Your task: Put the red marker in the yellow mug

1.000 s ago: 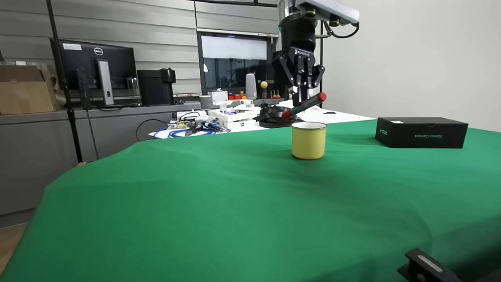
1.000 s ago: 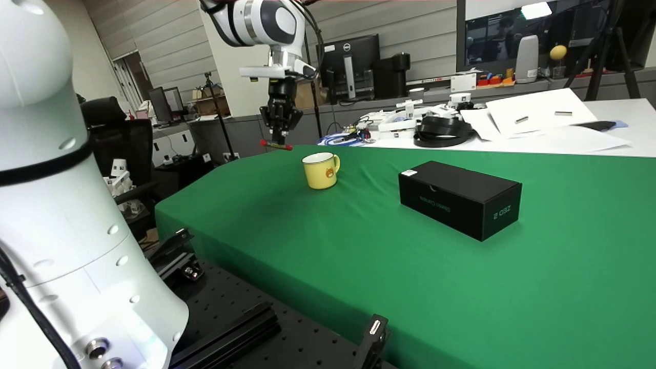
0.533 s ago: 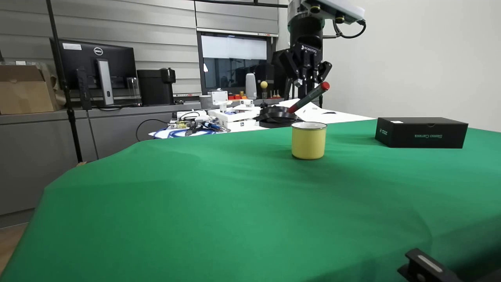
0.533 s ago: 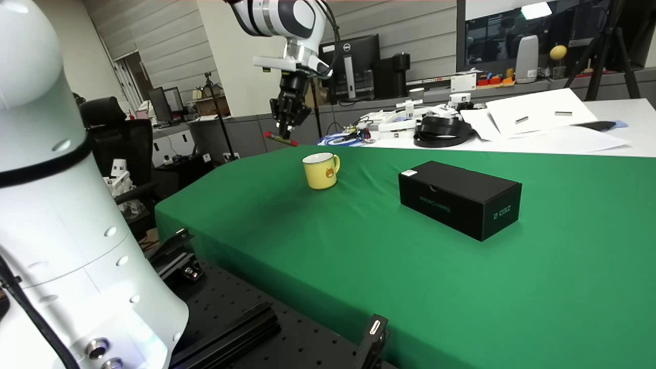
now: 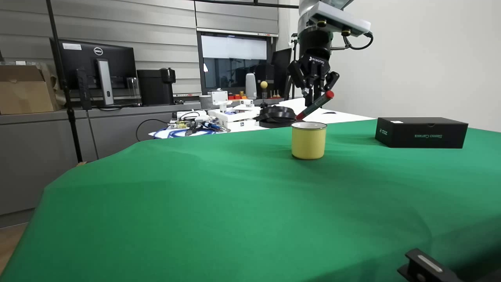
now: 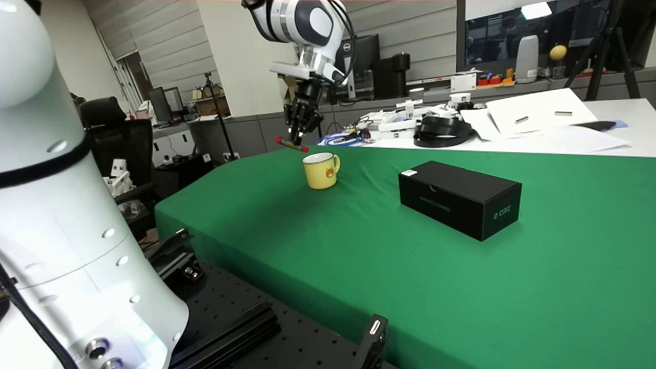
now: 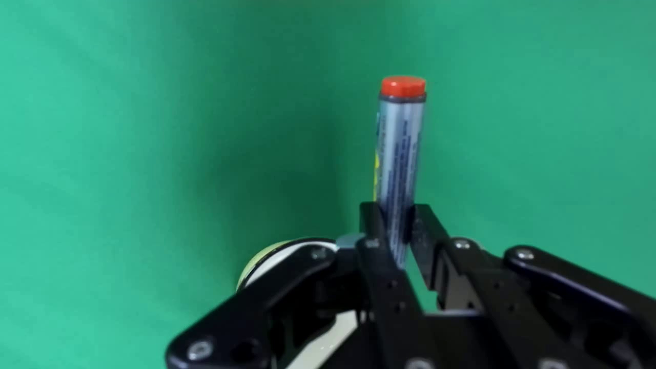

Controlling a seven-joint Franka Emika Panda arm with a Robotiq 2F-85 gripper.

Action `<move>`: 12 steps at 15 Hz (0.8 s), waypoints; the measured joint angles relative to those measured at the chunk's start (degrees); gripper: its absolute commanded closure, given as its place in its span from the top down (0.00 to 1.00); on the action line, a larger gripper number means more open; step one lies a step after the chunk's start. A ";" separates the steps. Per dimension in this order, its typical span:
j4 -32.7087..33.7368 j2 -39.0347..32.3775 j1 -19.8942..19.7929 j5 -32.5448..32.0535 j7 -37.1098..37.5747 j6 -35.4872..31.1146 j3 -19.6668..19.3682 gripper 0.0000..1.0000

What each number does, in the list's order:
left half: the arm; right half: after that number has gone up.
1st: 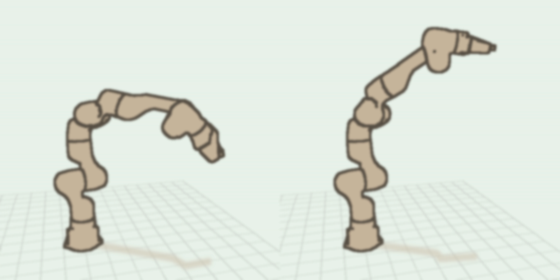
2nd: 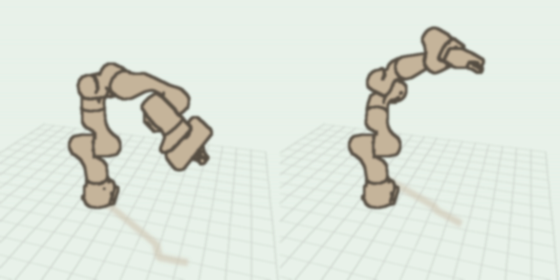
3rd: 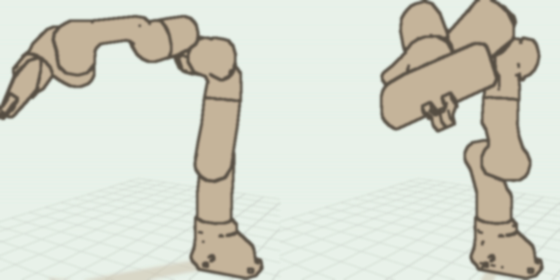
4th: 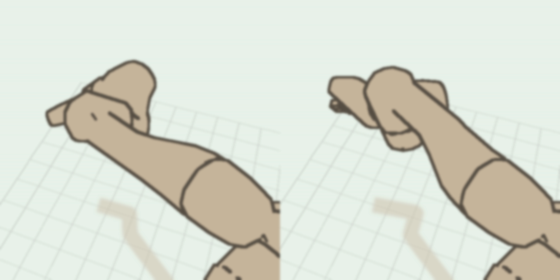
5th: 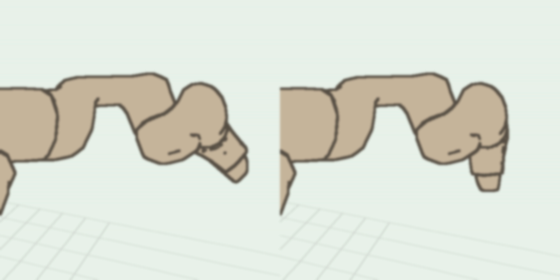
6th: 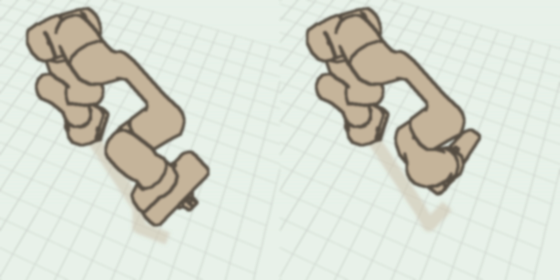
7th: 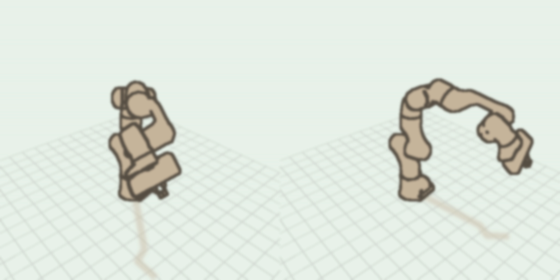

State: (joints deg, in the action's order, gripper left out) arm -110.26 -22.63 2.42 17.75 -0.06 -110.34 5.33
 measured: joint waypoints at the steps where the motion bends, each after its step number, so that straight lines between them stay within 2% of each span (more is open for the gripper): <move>1: 0.05 -0.30 -0.26 0.25 -0.01 0.00 -0.09 0.05; 8: 0.08 -1.46 -1.47 0.51 -0.01 -0.28 -1.02 0.05; 11: -0.01 -1.56 -1.44 0.04 0.22 -2.40 -1.66 0.05; 12: -0.07 -1.58 -1.34 -0.31 0.38 -3.37 -1.86 0.44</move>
State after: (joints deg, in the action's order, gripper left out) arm -110.33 -24.20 1.08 17.44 0.32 -113.71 3.47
